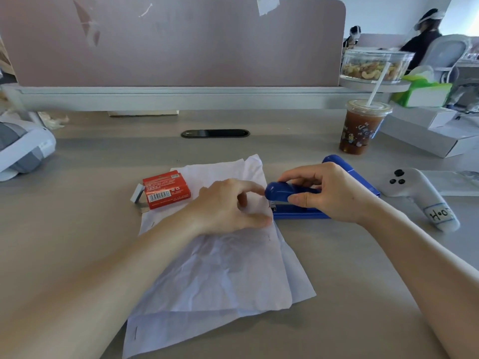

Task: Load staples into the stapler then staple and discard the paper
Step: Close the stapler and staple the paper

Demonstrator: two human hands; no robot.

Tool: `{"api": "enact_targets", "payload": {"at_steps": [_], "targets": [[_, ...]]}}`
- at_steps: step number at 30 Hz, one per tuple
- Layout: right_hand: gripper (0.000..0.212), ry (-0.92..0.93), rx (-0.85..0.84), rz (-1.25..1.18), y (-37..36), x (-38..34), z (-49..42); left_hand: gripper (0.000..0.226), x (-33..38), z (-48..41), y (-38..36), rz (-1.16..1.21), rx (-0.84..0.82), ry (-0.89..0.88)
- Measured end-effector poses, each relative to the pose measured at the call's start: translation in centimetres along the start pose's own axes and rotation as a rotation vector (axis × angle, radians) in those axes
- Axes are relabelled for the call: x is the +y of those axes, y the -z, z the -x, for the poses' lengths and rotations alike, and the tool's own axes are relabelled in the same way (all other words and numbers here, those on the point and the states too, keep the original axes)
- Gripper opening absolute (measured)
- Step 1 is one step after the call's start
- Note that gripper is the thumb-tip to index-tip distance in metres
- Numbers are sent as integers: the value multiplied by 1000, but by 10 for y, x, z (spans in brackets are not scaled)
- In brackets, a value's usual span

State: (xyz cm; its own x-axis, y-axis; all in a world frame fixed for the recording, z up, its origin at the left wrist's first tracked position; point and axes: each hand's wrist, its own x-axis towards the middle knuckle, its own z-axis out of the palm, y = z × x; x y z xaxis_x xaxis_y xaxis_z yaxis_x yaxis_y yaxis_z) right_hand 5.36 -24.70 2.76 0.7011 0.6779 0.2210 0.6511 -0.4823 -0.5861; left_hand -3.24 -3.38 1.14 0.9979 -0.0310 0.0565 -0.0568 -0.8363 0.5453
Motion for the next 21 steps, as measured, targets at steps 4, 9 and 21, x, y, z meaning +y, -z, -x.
{"api": "enact_targets", "payload": {"at_steps": [4,9,21], "targets": [[33,-7,0,0,0,-1,-1,60,1,-2,-4,-181,-8,29],[31,4,-2,21,-1,-4,-1,61,-1,-1,-4,-208,-13,45],[25,-38,29,45,-9,-13,-3,76,-6,-5,-6,-111,46,36]]}}
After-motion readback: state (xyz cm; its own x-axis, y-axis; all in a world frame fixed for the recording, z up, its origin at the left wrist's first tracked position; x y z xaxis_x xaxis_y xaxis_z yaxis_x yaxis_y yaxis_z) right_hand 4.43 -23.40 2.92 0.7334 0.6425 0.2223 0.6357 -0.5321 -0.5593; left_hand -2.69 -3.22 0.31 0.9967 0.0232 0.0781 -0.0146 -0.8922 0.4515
